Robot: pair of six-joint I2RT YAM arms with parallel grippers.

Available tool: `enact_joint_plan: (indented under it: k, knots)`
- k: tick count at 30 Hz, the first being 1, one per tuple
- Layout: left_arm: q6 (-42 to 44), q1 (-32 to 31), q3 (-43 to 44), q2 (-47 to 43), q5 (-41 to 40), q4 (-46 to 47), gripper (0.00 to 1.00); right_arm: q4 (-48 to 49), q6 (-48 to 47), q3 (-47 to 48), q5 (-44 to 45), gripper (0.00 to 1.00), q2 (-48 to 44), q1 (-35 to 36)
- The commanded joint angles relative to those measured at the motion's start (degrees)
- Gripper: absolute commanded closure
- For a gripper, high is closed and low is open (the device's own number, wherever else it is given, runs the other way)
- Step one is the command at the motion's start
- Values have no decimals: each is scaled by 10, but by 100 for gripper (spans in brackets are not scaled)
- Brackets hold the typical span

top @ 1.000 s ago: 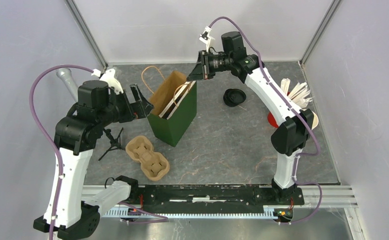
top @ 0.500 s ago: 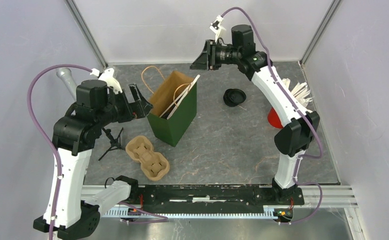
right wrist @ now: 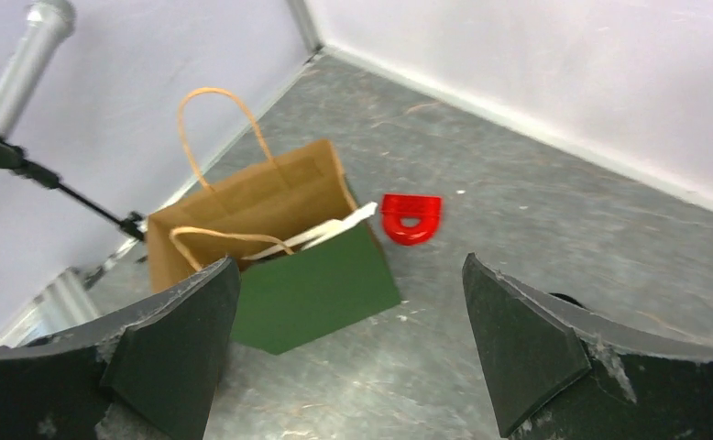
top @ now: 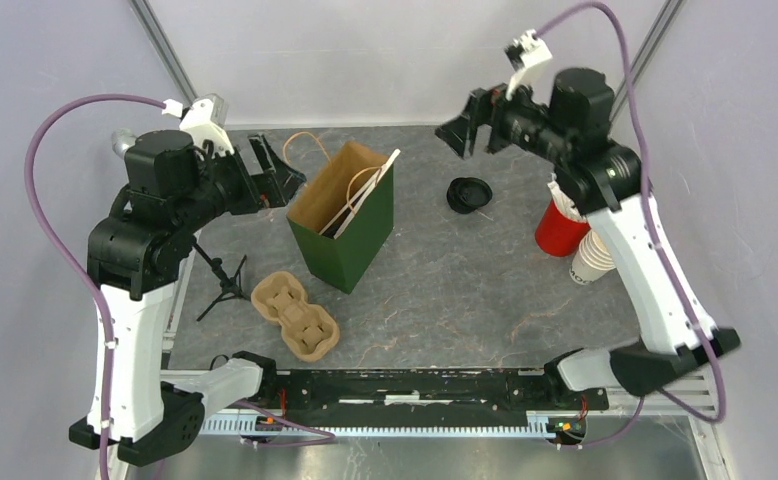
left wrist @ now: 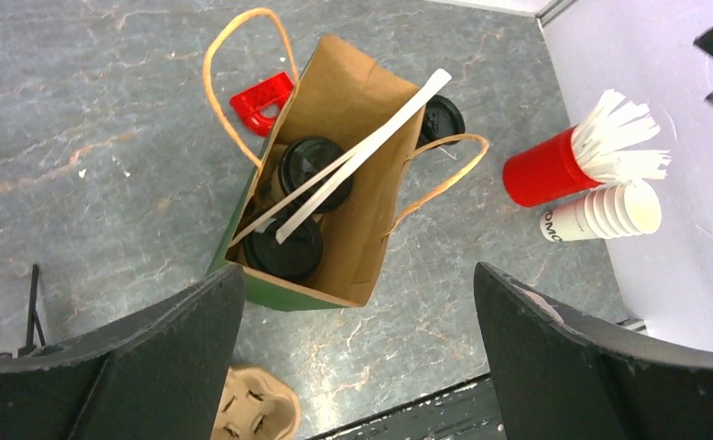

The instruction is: Pack the takeout coffee

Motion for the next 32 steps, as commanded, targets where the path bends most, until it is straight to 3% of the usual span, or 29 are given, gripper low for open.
enact_joint_plan:
  k: [1,7,17,32]
  knots:
    - [37,0,12,-2,41,48,0,34,-42,-122,118,2,-100,0]
    - [57,-1,-21,-35,74,59,0,55,10,-253,251,2,-221,0]
    - [30,-1,-158,-130,53,93,0,69,38,-343,258,2,-297,0]
    - [28,-1,-146,-129,38,111,0,88,47,-339,241,2,-295,0]
